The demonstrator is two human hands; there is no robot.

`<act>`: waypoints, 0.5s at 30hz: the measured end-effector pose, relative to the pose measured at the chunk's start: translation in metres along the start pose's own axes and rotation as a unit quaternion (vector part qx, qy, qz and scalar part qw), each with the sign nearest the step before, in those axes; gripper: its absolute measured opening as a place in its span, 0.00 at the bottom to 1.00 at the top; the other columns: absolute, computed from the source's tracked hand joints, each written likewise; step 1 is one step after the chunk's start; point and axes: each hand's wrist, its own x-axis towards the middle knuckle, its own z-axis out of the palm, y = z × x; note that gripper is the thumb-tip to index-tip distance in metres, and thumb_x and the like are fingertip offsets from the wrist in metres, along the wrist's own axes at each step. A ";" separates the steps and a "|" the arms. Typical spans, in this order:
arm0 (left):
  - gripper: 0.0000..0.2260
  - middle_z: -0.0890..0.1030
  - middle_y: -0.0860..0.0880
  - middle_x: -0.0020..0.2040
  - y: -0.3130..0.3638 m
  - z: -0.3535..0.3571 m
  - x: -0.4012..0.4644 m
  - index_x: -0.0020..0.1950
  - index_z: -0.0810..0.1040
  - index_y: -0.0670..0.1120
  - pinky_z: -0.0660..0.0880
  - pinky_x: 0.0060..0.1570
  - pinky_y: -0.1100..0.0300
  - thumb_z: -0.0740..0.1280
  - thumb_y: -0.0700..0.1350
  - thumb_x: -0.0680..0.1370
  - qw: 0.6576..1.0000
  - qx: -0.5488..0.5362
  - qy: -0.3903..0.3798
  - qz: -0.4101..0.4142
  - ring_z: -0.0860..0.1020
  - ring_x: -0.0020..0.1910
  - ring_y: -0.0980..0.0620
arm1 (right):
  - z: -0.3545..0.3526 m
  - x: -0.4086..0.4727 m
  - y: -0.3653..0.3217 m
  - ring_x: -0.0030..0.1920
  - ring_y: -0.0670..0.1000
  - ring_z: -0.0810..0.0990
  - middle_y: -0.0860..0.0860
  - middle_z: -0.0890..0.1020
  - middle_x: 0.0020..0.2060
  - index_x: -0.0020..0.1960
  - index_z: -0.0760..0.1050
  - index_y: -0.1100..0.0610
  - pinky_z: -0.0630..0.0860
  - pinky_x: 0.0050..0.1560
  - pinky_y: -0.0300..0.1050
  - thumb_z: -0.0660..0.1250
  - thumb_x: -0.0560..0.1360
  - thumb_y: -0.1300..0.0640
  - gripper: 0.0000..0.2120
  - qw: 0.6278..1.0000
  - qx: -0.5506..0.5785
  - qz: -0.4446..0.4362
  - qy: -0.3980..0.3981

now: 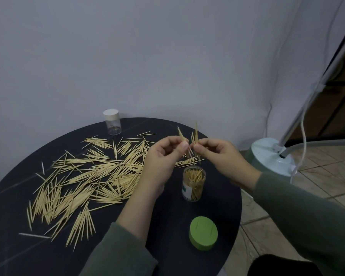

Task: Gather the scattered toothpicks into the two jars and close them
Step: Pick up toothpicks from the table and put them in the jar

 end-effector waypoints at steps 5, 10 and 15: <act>0.03 0.82 0.47 0.42 -0.008 -0.009 0.001 0.47 0.81 0.43 0.76 0.40 0.66 0.70 0.37 0.74 0.993 0.074 -0.096 -0.011 0.80 0.41 0.57 | -0.001 -0.006 0.007 0.48 0.43 0.82 0.47 0.85 0.43 0.50 0.81 0.56 0.76 0.50 0.35 0.65 0.76 0.62 0.07 0.999 0.042 0.021 -0.027; 0.04 0.83 0.48 0.41 -0.015 -0.020 0.006 0.40 0.83 0.49 0.79 0.49 0.51 0.75 0.41 0.71 0.980 0.140 -0.138 -0.022 0.81 0.45 0.48 | -0.008 -0.010 0.012 0.51 0.44 0.82 0.48 0.86 0.45 0.49 0.82 0.54 0.76 0.49 0.32 0.67 0.72 0.57 0.08 0.995 0.058 0.059 -0.049; 0.03 0.83 0.50 0.41 -0.020 -0.027 0.008 0.41 0.83 0.49 0.76 0.47 0.58 0.75 0.43 0.69 0.975 0.164 -0.148 -0.028 0.81 0.44 0.53 | -0.015 -0.012 0.021 0.57 0.55 0.80 0.58 0.82 0.54 0.53 0.81 0.64 0.78 0.58 0.46 0.70 0.70 0.56 0.15 0.995 0.018 0.056 -0.084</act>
